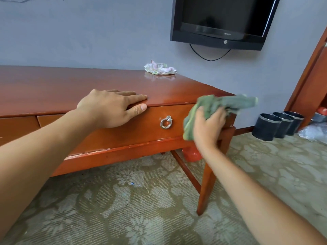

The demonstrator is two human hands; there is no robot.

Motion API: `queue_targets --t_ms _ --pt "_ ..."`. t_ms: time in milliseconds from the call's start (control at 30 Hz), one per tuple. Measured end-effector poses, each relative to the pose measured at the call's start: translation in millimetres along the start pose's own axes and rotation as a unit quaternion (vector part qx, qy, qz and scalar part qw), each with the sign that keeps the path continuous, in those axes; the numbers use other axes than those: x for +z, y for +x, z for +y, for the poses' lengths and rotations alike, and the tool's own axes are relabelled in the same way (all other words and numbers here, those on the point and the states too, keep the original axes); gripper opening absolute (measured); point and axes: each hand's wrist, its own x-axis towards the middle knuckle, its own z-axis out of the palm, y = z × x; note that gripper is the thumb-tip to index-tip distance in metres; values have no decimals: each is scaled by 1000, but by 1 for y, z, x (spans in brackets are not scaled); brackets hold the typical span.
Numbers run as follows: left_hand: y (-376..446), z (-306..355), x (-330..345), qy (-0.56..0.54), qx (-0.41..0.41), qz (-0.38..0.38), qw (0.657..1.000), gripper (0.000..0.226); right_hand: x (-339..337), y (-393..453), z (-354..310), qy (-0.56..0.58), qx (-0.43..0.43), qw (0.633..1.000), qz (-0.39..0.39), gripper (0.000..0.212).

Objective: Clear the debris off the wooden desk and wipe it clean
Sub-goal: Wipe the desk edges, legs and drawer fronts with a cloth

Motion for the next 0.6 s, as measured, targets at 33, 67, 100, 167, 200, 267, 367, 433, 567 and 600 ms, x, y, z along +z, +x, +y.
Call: queue_targets --t_ms 33,67,100,167,200,267,367,433,567,600 --pt "0 1 -1 -1 -3 -1 1000 68 7 -30 -3 -24 -81 996 -29 57" --pt "-1 1 -1 -4 -7 -4 1000 68 12 -56 -5 -42 -145 986 -65 57" --pt "0 1 0 -8 -12 -5 1000 67 15 -73 -7 -51 -188 977 -91 58" --pt "1 -2 0 -25 -23 -3 999 64 15 -79 -12 -55 -225 966 -114 62" --pt "2 -3 -1 -39 -33 0 999 60 10 -76 -16 -68 -244 961 -112 63" --pt "4 -5 -2 -73 -52 3 996 50 0 -74 -22 -89 -349 926 -115 59" --pt "0 -5 -7 -129 -66 12 989 52 4 -80 -35 -131 -478 849 -183 56" --pt "-9 -10 -10 -137 -64 25 988 52 12 -86 -38 -193 -461 848 -177 59" --pt "-56 -57 -12 -41 -81 20 996 51 26 -96 -49 -199 -252 943 -82 65" --pt "-71 -70 -14 -23 -90 12 996 56 32 -106 -60 -188 -192 961 -71 64"
